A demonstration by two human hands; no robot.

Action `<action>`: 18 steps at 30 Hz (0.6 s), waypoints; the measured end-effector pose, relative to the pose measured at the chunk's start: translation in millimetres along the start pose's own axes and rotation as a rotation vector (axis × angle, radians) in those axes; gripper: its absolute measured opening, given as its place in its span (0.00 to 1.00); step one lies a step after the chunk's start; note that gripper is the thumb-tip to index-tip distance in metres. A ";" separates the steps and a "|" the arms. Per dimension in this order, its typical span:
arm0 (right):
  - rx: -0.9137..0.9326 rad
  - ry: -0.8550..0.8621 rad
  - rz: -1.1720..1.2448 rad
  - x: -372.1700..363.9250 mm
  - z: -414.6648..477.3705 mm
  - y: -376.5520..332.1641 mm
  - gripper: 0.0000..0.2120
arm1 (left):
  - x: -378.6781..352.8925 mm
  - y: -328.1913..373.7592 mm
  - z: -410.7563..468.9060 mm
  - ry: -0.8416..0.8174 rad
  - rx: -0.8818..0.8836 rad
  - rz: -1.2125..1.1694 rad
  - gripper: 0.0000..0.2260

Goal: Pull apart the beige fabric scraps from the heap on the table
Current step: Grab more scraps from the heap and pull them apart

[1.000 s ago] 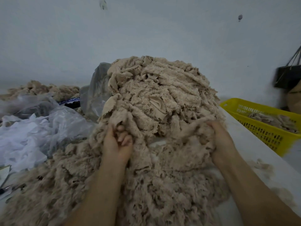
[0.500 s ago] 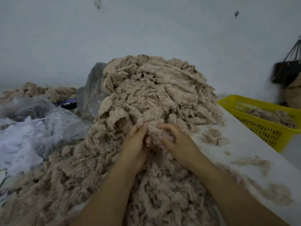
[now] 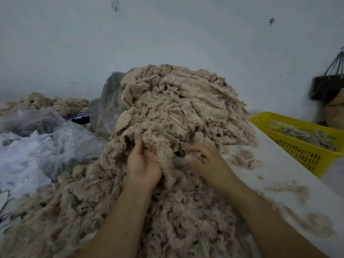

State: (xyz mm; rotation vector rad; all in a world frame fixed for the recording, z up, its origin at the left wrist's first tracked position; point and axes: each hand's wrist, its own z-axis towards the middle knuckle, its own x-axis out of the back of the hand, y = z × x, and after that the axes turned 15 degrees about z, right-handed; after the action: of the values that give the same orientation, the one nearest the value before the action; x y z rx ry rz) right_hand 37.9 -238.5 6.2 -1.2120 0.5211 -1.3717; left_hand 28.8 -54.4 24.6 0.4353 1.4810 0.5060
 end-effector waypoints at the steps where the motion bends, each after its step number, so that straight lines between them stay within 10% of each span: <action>1: 0.015 -0.081 -0.044 -7.4 0.3 0.9 0.28 | -0.5 -1.0 -0.6 -0.033 0.015 0.003 0.24; 5: 0.130 -0.173 -0.269 -19.4 3.4 13.1 0.08 | -0.4 -0.7 -2.0 -0.067 0.032 -0.012 0.18; 10: -0.010 0.252 0.335 6.9 2.0 1.2 0.09 | -2.2 0.9 -4.1 -0.045 0.027 0.012 0.21; 16: -0.094 -0.248 0.041 -17.0 -7.2 -2.3 0.19 | -5.5 -1.0 -8.5 -0.132 0.046 -0.060 0.19; 18: -0.007 -0.217 -0.097 -25.1 -5.0 4.2 0.06 | -3.6 -0.8 -7.3 -0.088 0.025 -0.074 0.16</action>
State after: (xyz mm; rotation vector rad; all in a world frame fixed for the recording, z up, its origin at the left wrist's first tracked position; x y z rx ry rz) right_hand 30.1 -218.3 -8.1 -1.3878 0.3182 -1.3000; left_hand 21.5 -57.3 26.8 0.4161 1.4145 0.4052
